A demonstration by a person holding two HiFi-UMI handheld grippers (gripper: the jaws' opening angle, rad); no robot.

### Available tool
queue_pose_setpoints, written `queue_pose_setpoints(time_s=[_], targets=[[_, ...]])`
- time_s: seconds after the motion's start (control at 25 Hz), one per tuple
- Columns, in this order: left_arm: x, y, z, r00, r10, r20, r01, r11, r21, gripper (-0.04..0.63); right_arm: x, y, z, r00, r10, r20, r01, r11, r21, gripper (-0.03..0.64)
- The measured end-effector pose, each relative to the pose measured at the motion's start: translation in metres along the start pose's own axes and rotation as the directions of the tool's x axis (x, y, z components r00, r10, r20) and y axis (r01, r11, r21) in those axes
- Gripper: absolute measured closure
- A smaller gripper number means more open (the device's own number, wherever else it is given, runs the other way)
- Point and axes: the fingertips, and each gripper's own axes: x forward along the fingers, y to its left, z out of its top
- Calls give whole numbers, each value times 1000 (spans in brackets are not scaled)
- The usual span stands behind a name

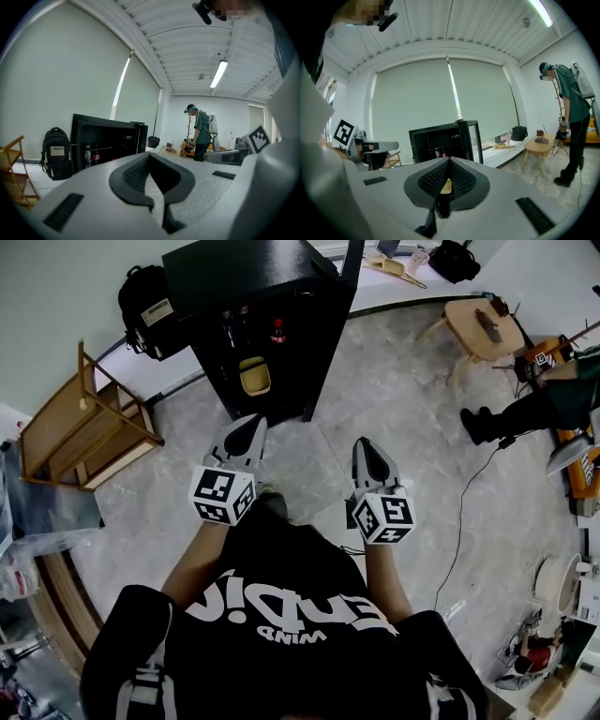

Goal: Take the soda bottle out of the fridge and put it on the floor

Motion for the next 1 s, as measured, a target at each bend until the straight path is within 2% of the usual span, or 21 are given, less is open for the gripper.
queue_pose_setpoints(time_s=[0.6,0.76,1.0], targets=[[70,26,7,1000,-21,-4,21,999,32,589,60,-20,9,1000,-6,1,6,1000,8,595],[90,36,3,1000,-20,-14,21,999,47,589,74,-23,12,1000,1,29,-1,1000,-1,595],[117,48,-15,1000,-10,-13,11,998,65,589,95,-36,-8,999,24,31,-23,999,-22,595]])
